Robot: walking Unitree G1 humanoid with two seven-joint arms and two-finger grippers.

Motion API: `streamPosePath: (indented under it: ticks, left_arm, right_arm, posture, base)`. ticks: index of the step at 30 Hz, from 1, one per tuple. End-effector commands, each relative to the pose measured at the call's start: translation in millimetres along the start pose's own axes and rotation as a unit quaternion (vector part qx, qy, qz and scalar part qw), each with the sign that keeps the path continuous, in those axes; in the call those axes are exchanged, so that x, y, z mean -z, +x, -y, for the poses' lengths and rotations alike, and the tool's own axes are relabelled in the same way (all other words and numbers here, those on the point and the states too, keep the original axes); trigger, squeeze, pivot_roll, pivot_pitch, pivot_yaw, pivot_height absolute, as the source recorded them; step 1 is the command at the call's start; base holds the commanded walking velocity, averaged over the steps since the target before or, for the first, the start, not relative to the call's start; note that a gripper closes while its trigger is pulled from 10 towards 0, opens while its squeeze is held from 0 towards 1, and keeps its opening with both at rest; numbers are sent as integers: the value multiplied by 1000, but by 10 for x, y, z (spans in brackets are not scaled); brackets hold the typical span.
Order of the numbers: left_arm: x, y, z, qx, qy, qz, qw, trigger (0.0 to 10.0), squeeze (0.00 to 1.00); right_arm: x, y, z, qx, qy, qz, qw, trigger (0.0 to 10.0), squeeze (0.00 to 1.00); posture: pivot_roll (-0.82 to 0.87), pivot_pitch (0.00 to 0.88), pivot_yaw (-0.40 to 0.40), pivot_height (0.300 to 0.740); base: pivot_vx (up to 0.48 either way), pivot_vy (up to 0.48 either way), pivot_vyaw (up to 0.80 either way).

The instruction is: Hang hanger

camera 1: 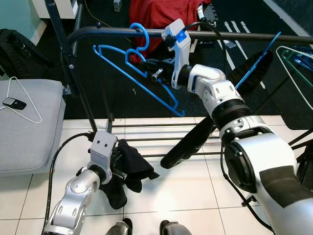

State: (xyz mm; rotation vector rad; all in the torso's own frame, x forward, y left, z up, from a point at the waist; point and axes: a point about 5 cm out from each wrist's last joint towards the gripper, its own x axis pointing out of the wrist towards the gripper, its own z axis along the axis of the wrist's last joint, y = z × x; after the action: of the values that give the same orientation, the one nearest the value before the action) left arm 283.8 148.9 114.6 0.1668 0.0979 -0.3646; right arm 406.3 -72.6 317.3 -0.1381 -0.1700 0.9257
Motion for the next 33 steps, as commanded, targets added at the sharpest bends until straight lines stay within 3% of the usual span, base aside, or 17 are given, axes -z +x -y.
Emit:
streamPosePath:
  ticks: [1,3,6,12,18,22,23,25,26,28,31,33]
  left_arm:
    - [71,-15,22,-8,0,-6,1000,10000,0]
    - [71,-15,22,-8,0,-6,1000,10000,0]
    - [79,8,1,-13,1,-7,1000,10000,0]
    - [71,22,4,-10,1,-6,1000,10000,0]
    - [53,94,65,16,9,-6,1000,10000,0]
    - [67,140,125,37,20,-12,999,10000,0]
    - [78,149,150,45,23,-14,999,10000,0]
    - [78,149,150,45,23,-14,999,10000,0]
    - [86,153,164,50,26,-16,998,10000,0]
    - [86,153,164,50,26,-16,998,10000,0]
    - [104,167,145,54,36,-22,998,10000,0]
    - [122,168,139,54,39,-28,997,10000,0]
  right_arm:
    - [-136,-47,11,20,-6,55,998,0,0]
    - [-136,-47,11,20,-6,55,998,0,0]
    - [-226,-139,-10,53,-21,100,993,0,0]
    - [-225,-153,-38,53,-25,103,993,0,0]
    - [-116,-196,-172,50,-40,94,994,0,0]
    - [96,-234,-221,64,-24,65,996,0,0]
    - [242,-256,-245,75,-8,39,996,0,0]
    - [242,-256,-245,75,-8,39,996,0,0]
    - [448,-279,-265,90,12,8,996,0,0]
    - [448,-279,-265,90,12,8,996,0,0]
    - [1001,-387,-370,121,55,-77,988,0,0]
    - [1119,-419,-406,122,64,-95,986,0,0]
  posture:
    - [-89,171,-76,740]
    - [-89,171,-76,740]
    - [-96,150,-56,740]
    - [-99,147,-47,740]
    - [-104,117,-9,740]
    - [-103,101,-12,740]
    - [-102,94,-12,740]
    - [-102,94,-12,740]
    - [-92,85,-12,740]
    - [-92,85,-12,740]
    - [-83,69,-15,740]
    - [-83,69,-15,740]
  base:
    - [0,0,0]
    - [0,0,0]
    - [0,0,0]
    - [0,0,0]
    - [0,0,0]
    - [0,0,0]
    - [0,0,0]
    - [0,0,0]
    - [0,0,0]
    - [0,0,0]
    - [0,0,0]
    - [0,0,0]
